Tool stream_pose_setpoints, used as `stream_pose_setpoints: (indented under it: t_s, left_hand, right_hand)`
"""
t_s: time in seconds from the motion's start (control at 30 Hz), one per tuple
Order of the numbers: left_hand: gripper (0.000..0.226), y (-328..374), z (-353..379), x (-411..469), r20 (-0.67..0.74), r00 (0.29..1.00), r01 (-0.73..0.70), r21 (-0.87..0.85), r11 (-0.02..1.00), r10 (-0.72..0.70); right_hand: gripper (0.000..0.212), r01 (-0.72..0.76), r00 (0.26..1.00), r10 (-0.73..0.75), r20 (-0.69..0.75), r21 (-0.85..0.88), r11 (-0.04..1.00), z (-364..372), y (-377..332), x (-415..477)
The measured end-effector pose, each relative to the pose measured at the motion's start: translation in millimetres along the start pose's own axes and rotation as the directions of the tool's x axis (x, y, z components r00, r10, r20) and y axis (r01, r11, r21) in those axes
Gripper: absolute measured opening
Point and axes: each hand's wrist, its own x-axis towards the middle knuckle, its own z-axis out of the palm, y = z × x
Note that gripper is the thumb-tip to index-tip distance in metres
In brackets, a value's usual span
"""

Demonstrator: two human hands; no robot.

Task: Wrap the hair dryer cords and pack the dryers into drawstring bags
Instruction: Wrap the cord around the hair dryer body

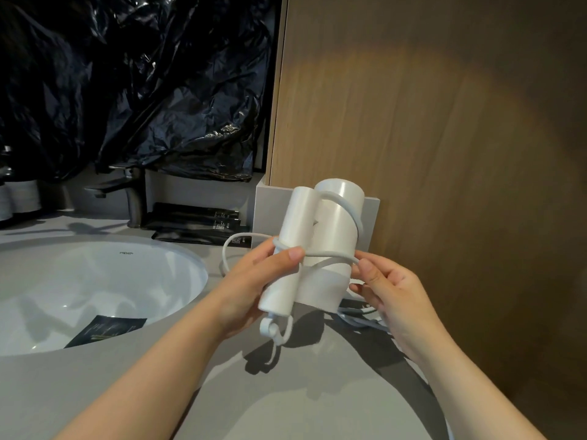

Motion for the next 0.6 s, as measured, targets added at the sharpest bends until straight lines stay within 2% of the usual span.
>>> stream_pose_setpoints:
  t_s: [0.07,0.13,0.2,0.3,0.4,0.47,0.53,0.6]
  left_hand:
    - [0.025,-0.2,0.2,2.7,-0.030,0.999,-0.031,-0.015,0.999,0.030]
    - [0.027,-2.3,-0.9,6.9,-0.098,0.992,-0.077,-0.002,0.997,0.076]
    - [0.031,-5.6,0.0,8.6,-0.180,0.976,-0.109,0.075,0.991,0.121]
    - [0.023,-7.9,3.6,6.5,-0.282,0.939,-0.146,0.194,0.970,0.197]
    - [0.024,-6.3,9.5,2.9,-0.288,0.919,-0.173,0.320,0.932,0.270]
    - [0.035,-5.9,12.3,1.9,-0.302,0.910,-0.168,0.361,0.917,0.285]
    - [0.029,-4.1,12.9,2.5,-0.332,0.895,-0.180,0.342,0.922,0.298]
    - [0.020,-1.1,10.7,3.7,-0.357,0.895,-0.183,0.252,0.950,0.267]
  right_hand:
    - [0.032,0.017,0.998,-0.018,-0.055,-0.008,1.000,-3.0,-2.7,-0.9]
    - [0.031,0.030,0.994,-0.033,-0.102,-0.036,0.999,-6.1,-6.0,-2.4]
    - [0.033,0.051,0.992,-0.056,-0.109,-0.050,0.997,-6.2,-8.9,-5.1]
    - [0.034,0.091,0.991,-0.096,-0.089,-0.061,0.994,-1.9,-11.5,-7.3]
    - [0.040,0.130,0.987,-0.133,-0.092,-0.040,0.991,1.8,-15.4,-6.7]
    - [0.038,0.148,0.985,-0.149,-0.092,-0.024,0.989,2.4,-19.0,-7.3]
    - [0.038,0.163,0.983,-0.165,-0.081,-0.028,0.986,1.4,-22.5,-9.4]
    - [0.038,0.176,0.982,-0.178,-0.059,-0.037,0.984,-1.3,-24.9,-10.4]
